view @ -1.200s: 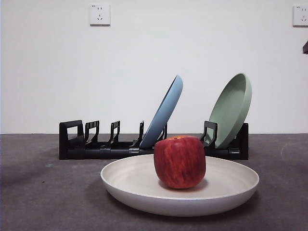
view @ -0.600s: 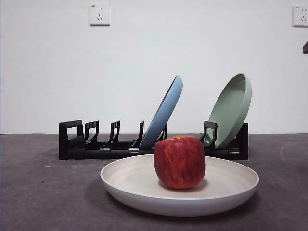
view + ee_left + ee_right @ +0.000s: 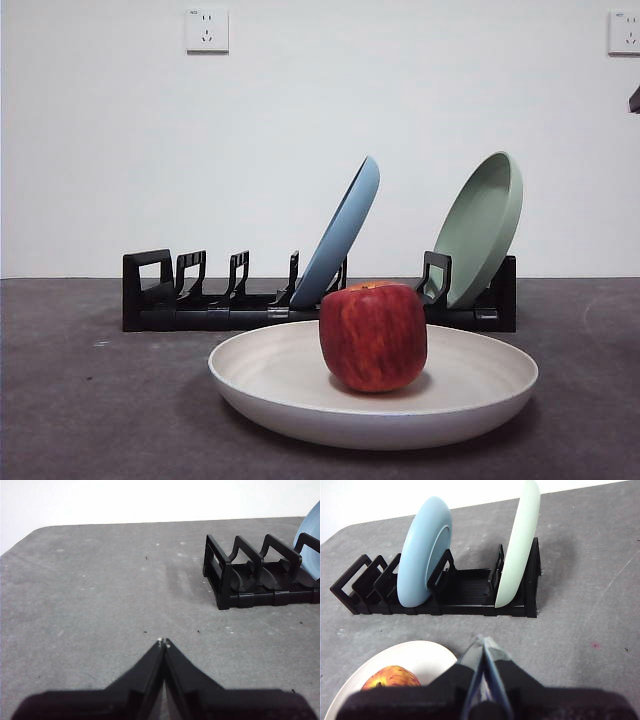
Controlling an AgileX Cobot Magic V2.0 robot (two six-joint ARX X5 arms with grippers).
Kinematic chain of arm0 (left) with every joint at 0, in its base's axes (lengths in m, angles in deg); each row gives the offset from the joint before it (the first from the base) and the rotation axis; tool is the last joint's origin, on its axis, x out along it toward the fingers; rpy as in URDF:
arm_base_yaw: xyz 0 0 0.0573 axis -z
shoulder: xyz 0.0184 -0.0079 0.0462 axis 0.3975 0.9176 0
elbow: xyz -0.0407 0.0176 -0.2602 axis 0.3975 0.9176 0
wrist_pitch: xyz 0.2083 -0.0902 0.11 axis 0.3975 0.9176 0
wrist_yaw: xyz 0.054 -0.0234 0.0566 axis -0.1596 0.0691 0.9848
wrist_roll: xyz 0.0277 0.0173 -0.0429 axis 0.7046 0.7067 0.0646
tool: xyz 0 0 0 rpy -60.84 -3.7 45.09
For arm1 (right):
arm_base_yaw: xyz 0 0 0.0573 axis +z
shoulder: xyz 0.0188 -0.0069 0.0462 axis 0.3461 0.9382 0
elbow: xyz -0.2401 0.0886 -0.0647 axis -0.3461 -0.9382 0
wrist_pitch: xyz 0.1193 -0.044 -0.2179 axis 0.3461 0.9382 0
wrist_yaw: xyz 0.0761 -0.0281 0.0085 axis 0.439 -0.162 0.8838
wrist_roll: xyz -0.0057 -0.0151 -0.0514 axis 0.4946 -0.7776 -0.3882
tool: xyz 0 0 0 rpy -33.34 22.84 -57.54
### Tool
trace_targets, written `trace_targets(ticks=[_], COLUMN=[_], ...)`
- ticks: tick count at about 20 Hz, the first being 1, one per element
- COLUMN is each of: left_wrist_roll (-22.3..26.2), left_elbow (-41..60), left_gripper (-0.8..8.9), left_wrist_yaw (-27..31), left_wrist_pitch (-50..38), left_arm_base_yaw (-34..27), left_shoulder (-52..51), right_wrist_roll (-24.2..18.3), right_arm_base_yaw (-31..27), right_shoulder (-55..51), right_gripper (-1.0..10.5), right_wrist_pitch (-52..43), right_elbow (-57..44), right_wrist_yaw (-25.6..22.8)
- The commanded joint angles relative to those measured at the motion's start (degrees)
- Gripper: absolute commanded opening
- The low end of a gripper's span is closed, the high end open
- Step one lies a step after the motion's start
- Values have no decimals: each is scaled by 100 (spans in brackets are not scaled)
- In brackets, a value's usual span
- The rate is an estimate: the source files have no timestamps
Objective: Take the yellow plate from the plate rack,put the plate on the table,take the apple from the table,put the apple in the plate
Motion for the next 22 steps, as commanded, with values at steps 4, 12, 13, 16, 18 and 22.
trace_targets(ticks=[4,12,13,16,18,22], left_wrist_roll=[-35,-35,-35,-35,-35,-35], left_elbow=[81,81,81,81,81,81], left_gripper=[-1,-1,-1,-1,-1,-1], left_wrist_yaw=[22,22,22,22,22,22], left_wrist_pitch=[-31,-31,-31,-31,-31,-31], left_arm_base_yaw=[-17,-15,-15,-17,-17,-17], left_shoulder=[-15,-15,-15,-15,-15,-15], right_wrist_roll=[46,44,37,-605,-1016,-1189], right_arm_base_yaw=[13,13,13,26,-87,-678], right_shoulder=[-9,-9,-11,-306,-575,-1473], right_gripper=[1,1,1,1,1,1], right_wrist_pitch=[-35,-28,-9,162,258,-26], right_elbow=[-39,-39,-39,-44,-96,-890], right_wrist_yaw=[-17,-22,-28,-553,-614,-525])
